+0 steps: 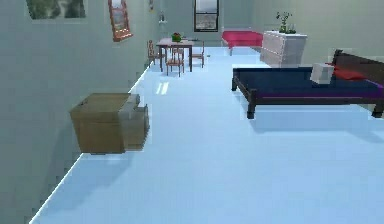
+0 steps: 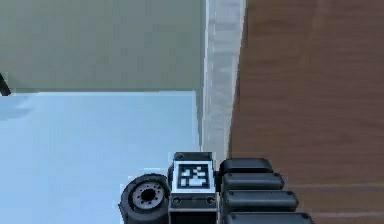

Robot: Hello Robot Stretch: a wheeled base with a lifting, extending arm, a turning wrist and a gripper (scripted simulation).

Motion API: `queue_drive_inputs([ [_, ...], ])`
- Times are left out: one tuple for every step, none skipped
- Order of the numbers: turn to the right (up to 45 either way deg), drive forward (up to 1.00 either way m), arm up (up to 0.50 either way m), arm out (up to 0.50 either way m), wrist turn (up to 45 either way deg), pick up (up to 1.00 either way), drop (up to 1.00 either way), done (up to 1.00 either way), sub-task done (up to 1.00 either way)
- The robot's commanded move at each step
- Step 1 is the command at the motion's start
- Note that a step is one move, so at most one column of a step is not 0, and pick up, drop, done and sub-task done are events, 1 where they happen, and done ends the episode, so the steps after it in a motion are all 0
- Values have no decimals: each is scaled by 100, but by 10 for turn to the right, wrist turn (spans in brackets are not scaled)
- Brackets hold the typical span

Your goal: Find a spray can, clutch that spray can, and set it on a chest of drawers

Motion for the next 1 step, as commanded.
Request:
queue_drive_inputs([
  [60, 0, 0, 0, 0, 0, 0, 0, 0],
])
